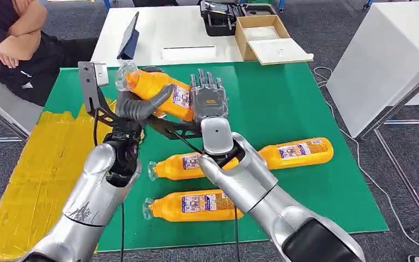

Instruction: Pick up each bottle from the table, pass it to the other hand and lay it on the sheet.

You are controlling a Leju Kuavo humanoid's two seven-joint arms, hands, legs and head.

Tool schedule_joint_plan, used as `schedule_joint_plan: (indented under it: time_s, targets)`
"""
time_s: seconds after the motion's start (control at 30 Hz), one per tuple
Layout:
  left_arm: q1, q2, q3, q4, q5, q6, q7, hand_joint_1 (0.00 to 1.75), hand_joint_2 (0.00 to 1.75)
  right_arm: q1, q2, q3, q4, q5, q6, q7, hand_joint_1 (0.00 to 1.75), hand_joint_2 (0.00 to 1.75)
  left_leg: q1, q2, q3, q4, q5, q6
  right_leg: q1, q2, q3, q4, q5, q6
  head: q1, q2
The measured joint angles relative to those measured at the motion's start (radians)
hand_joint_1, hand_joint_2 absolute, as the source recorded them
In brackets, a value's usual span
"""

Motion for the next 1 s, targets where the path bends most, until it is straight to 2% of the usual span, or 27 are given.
schedule_joint_plan:
  time_s: [0.23, 0.33, 0.63, 1.0]
  targets:
    - [-0.012, 0.002, 0.029, 0.012, 0.028, -0.019, -0.019, 1.75, 1.75, 0.032, 0.0, 0.101, -0.015, 0.037, 0.023, -0.065, 0.0, 0.0, 0.0, 0.001, 0.0, 0.0, 0.0, 0.0, 0.0, 0.002, -0.001, 0.0, 0.0, 0.0, -0.001, 0.0]
    - [-0.019, 0.003, 0.036, 0.018, 0.032, -0.019, -0.024, 1.75, 1.75, 0.043, -0.003, 0.122, -0.019, 0.05, 0.026, -0.071, 0.0, 0.0, 0.001, -0.003, 0.0, 0.0, 0.0, 0.0, 0.0, -0.001, -0.001, 0.0, 0.0, 0.0, 0.001, 0.0]
    - [-0.037, 0.016, 0.091, 0.043, 0.064, -0.024, -0.043, 1.75, 1.75, 0.052, -0.01, 0.21, -0.054, 0.087, 0.04, -0.127, 0.0, 0.0, 0.0, 0.001, 0.0, 0.0, 0.0, 0.0, 0.0, 0.001, -0.001, 0.0, 0.0, 0.0, 0.0, 0.0]
    - [-0.058, 0.019, 0.132, 0.048, 0.066, -0.028, -0.05, 1.75, 1.75, 0.051, -0.01, 0.238, -0.069, 0.087, 0.043, -0.132, 0.0, 0.0, 0.0, 0.001, 0.0, 0.0, 0.0, 0.0, 0.0, 0.001, -0.001, 0.0, 0.0, 0.0, 0.0, 0.0]
